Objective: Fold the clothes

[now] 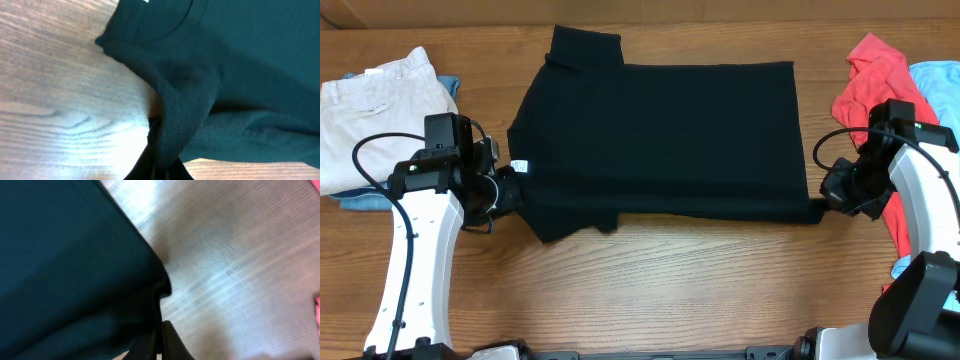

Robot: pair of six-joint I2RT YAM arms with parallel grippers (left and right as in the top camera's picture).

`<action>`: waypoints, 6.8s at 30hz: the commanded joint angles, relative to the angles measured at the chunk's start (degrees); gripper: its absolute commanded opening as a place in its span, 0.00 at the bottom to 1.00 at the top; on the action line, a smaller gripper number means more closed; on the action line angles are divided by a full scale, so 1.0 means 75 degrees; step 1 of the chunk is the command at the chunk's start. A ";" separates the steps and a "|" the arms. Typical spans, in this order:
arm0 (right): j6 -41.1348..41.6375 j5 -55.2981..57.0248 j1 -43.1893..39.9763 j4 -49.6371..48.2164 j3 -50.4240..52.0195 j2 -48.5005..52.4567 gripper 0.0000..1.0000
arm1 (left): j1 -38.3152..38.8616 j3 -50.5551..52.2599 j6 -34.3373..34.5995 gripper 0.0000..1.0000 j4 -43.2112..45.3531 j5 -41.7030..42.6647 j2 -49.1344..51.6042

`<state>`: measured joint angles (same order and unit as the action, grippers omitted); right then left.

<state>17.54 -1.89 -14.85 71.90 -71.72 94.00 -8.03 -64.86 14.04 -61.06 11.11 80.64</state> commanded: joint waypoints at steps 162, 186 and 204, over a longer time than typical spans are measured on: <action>-0.0717 -0.0761 0.0437 -0.2978 0.0006 0.0944 0.09 | 0.0181 -0.0688 0.0391 0.04 0.4809 0.2270 0.3675; -0.0720 -0.0764 0.0437 -0.3981 0.0006 0.0944 0.09 | -0.0361 -0.0688 0.1072 0.08 0.5799 0.2559 0.3675; -0.0778 -0.1201 0.0688 -0.3911 0.0015 0.1556 0.11 | -0.0259 -0.0688 0.1571 0.10 0.6493 0.2894 0.3675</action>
<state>12.23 -8.67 -11.16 42.59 -71.66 104.31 -10.48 -68.97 24.32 -12.40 31.14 109.84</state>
